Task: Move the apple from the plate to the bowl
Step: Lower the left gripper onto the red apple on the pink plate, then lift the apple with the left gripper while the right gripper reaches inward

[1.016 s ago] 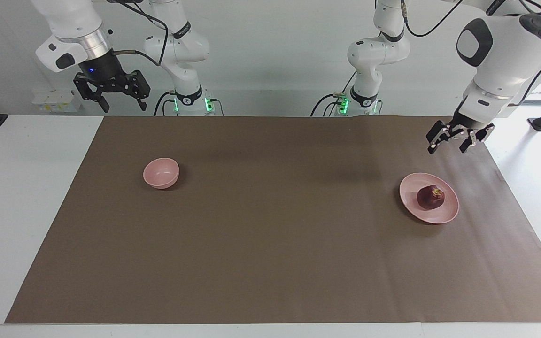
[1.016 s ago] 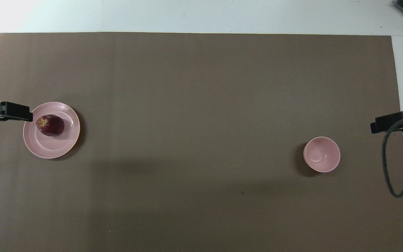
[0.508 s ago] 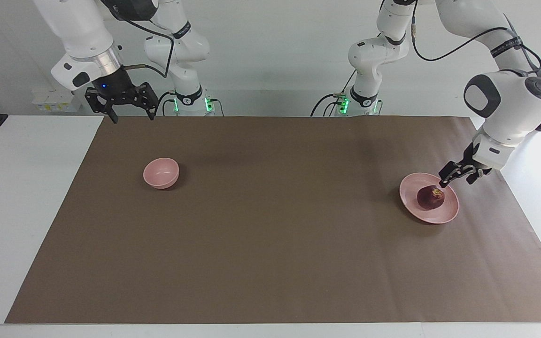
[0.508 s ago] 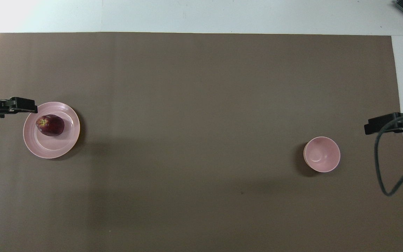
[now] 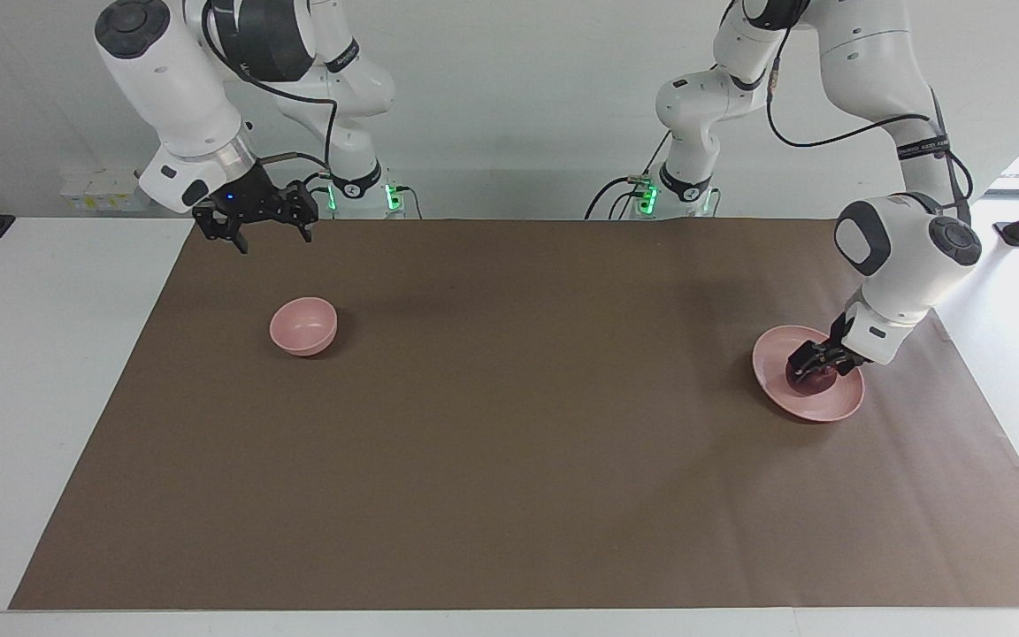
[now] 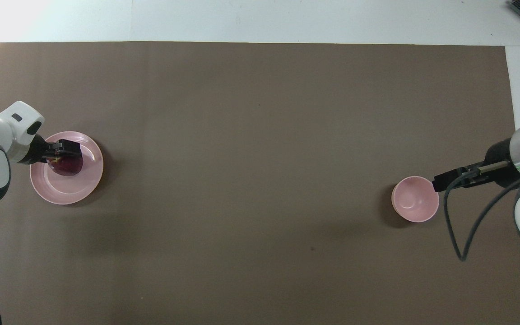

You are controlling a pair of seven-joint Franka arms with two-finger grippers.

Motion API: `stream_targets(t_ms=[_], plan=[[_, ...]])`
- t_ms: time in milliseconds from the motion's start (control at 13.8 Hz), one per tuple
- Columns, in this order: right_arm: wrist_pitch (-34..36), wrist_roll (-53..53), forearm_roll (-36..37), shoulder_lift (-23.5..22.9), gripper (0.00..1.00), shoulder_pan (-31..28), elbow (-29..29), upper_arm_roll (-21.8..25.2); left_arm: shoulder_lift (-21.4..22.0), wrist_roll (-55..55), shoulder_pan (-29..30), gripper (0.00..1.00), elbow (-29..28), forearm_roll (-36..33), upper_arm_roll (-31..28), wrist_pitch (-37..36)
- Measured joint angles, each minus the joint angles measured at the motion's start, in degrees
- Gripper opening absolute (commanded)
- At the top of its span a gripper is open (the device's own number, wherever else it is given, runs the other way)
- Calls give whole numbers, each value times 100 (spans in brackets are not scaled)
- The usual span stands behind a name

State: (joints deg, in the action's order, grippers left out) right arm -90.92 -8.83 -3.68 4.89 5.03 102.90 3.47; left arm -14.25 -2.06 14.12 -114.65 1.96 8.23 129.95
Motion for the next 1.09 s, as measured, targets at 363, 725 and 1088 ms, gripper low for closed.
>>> stream_targets(t_ms=[363, 725, 1088], plan=[[-163, 19, -459, 116, 100, 239, 299, -18, 5, 0, -7, 0, -208, 0, 4, 47], [-275, 166, -835, 81, 100, 663, 432, -37, 47, -4, -25, 0, -69, 0, 33, -125], [-363, 1987, -1924, -44, 100, 954, 456, -60, 161, -109, -43, 0, 469, 370, 326, -394]])
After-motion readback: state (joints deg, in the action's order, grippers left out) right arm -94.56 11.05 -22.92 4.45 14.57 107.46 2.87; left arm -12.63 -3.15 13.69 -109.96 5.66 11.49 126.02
